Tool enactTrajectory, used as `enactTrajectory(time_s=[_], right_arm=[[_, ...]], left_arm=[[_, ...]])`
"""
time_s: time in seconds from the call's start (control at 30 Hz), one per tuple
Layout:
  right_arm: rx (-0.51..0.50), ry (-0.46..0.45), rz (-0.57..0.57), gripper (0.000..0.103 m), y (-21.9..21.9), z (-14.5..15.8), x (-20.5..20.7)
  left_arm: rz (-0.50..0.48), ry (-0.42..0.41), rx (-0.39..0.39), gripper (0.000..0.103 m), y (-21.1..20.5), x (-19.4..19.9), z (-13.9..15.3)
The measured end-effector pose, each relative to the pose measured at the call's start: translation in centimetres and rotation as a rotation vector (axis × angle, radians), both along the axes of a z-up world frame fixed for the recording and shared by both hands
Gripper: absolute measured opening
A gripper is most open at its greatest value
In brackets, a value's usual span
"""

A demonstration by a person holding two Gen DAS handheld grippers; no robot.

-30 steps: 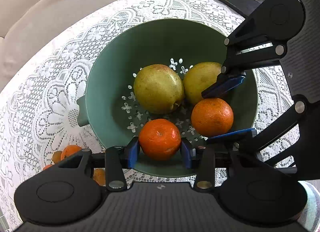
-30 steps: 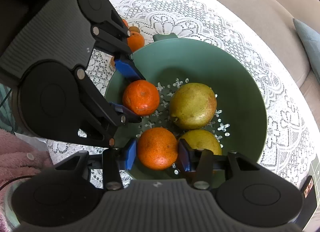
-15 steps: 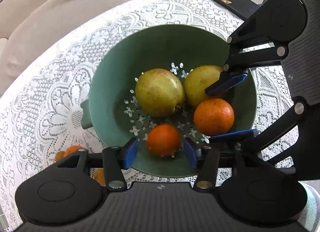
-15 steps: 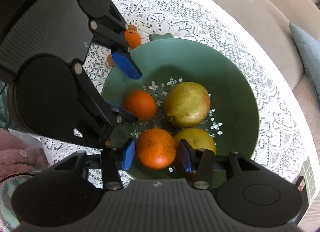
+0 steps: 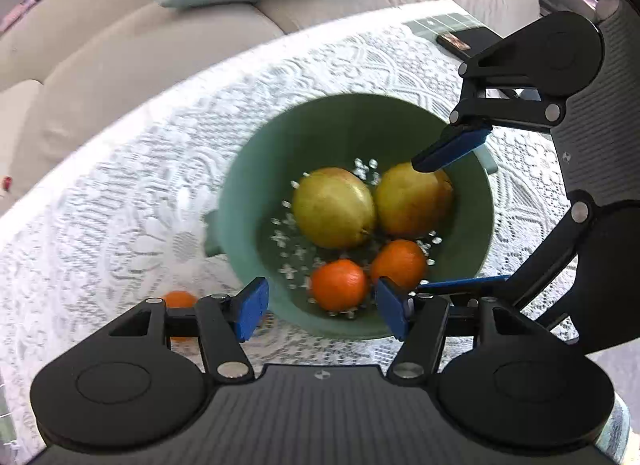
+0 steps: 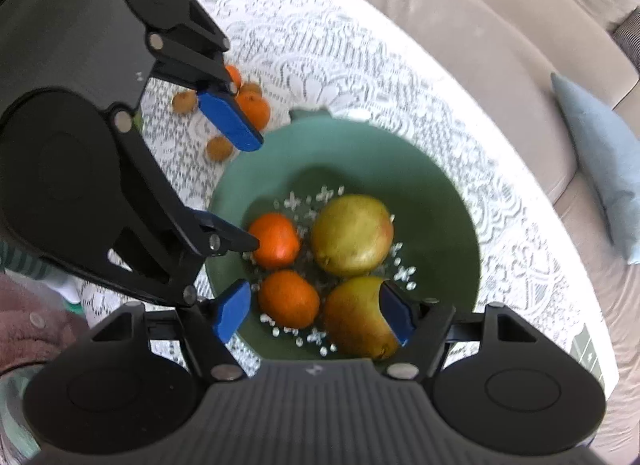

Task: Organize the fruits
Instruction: 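Open both tools to release the mandarins and withdraw from the colander, then grasp a mandarin with the left tool while the right tool grasps another mandarin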

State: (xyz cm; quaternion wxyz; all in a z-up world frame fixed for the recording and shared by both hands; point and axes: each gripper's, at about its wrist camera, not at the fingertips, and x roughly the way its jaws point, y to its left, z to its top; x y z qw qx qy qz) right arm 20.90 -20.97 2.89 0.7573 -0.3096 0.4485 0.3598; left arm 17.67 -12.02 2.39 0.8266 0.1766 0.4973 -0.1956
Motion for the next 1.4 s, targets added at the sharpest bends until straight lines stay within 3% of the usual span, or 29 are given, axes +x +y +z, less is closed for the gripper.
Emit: enactTrajectory(time_s=[0.3,0.6,0.97,1.4], right_arm=[[0.067,-0.112,-0.04,0.07,1.9,2.1,-0.8],[0.123,-0.19,0.002,0.07,4.7,2.9,-2.4],[0.162,-0.208,0.082,0.07,8.2,2.2,-3.6],[0.129,-0.198,0.131,0.068,11.8,-0.3,-2.8]], left_arm=[[0.118,-0.102,-0.008,0.072,3.8,-1.1,2.3],[0.219,-0.161,0.005,0.072,7.7,-1.2,2.3],[0.265,-0.203,-0.009,0.072,11.8,-2.7,1.6],[0.304,-0.178,-0.036,0.072,16.1,-3.5,-0.9]])
